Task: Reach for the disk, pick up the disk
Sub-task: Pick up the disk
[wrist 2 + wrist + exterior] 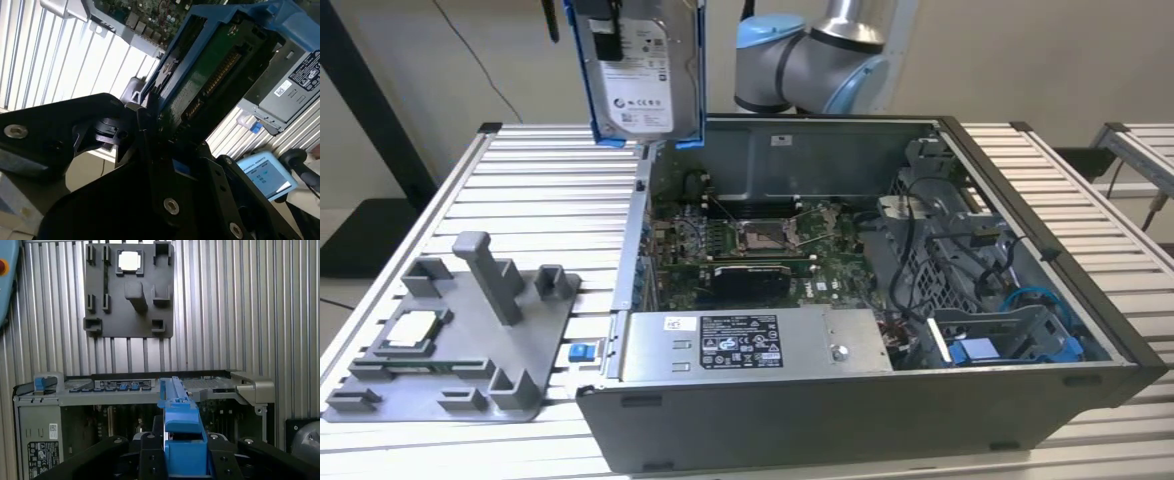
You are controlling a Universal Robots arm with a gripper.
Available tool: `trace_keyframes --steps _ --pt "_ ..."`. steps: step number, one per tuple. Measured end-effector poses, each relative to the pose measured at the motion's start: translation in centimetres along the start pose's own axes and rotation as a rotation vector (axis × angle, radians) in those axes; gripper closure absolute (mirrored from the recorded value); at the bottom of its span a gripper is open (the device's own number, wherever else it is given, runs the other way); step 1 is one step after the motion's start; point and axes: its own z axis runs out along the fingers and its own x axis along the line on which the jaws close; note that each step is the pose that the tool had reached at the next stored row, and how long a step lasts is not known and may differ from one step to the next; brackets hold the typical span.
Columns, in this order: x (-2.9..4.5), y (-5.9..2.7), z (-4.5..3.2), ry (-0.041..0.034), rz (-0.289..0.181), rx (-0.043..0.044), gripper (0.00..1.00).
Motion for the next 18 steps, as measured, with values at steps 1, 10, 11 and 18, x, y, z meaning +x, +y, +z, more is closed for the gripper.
trace_keyframes --steps 1,10,11,18 --pt "-0.03 -0.44 -0.01 -0.0001 0.0 0.0 1.0" --pt "-0.26 -4.08 -0.09 0.0 0.0 0.0 1.0" --pt "-0.28 -4.45 -0.09 -0.0001 0.0 0.0 1.0" --pt "-0.43 -6.8 -0.15 -0.0001 0.0 0.0 1.0"
